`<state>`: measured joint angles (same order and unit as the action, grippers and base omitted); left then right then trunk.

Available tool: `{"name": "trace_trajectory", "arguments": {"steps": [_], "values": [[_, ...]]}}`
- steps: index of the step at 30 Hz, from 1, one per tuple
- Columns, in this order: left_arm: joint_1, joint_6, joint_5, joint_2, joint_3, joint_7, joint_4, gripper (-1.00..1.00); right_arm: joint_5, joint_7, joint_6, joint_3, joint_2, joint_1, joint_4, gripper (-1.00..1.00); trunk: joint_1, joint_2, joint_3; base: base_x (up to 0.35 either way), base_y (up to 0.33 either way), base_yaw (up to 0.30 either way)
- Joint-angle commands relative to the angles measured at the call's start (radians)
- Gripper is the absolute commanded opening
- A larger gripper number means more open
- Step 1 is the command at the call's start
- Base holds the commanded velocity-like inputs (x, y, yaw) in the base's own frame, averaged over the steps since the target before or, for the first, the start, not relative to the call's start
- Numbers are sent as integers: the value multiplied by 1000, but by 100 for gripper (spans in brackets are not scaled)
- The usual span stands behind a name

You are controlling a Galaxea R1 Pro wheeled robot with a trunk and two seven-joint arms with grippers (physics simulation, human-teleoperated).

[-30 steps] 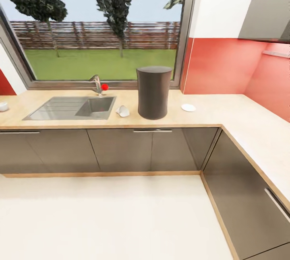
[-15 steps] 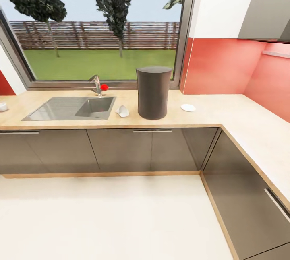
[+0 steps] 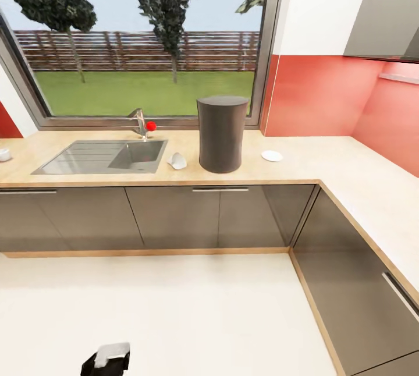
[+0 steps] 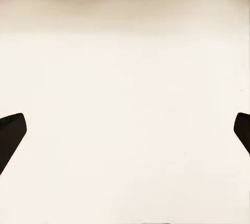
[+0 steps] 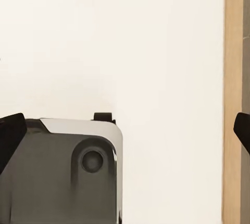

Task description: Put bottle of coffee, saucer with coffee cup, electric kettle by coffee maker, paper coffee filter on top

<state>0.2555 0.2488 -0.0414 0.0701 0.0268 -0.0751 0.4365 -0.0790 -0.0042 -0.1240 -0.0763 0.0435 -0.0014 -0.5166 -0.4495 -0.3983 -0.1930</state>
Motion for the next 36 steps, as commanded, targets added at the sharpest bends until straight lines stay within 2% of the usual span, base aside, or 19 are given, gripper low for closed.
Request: {"name": "trace_trajectory", "arguments": {"steps": [1, 4, 9, 11, 14, 16, 19, 24, 29, 33, 36], "values": [[18, -1, -5, -1, -1, -2, 40, 100, -8, 0, -2, -3, -1, 0, 0, 100, 0, -2, -2, 0, 0, 0], [64, -7, -5, -4, -1, -3, 99, 100, -8, 0, -2, -1, -1, 0, 1, 100, 0, -2, -2, 0, 0, 0], [209, -37, -5, -15, -3, -5, 146, 100, -10, 0, -2, 0, -1, 0, 1, 100, 0, -2, -2, 0, 0, 0], [289, -89, -6, -23, -3, -7, 152, 100, -10, 0, -1, 0, -1, 0, 1, 100, 0, -2, -2, 0, 0, 0], [370, -161, -6, -31, -4, -10, 155, 100, -10, 0, -1, 1, -1, 0, 1, 100, 0, -2, -2, 0, 0, 0], [445, -234, -5, -44, -4, -13, 156, 100, -10, 0, -2, 1, -1, 0, 1, 100, 0, -2, -2, 0, 0, 0], [528, -307, 1, -66, -5, -15, 156, 100, -10, 0, -2, 1, -1, 0, 1, 100, 0, -2, -2, 0, 0, 0], [647, -396, 2, -83, -5, -17, 145, 100, -11, 0, -2, 2, -1, 0, 1, 100, 0, -2, -2, 0, 0, 0], [740, -481, 7, -106, -6, -26, 142, 100, -11, 0, -1, 3, -2, 0, 1, 100, 0, -2, -2, 0, 0, 0], [774, -505, 8, -116, -7, -62, 145, 100, -10, 0, -1, 2, -2, 0, 1, 100, 0, -2, -2, 0, 0, 0], [779, -508, 8, -118, -7, -85, 149, 100, -10, 1, 0, 2, -1, 0, 1, 100, 0, -2, -2, 0, 0, 0]]}}
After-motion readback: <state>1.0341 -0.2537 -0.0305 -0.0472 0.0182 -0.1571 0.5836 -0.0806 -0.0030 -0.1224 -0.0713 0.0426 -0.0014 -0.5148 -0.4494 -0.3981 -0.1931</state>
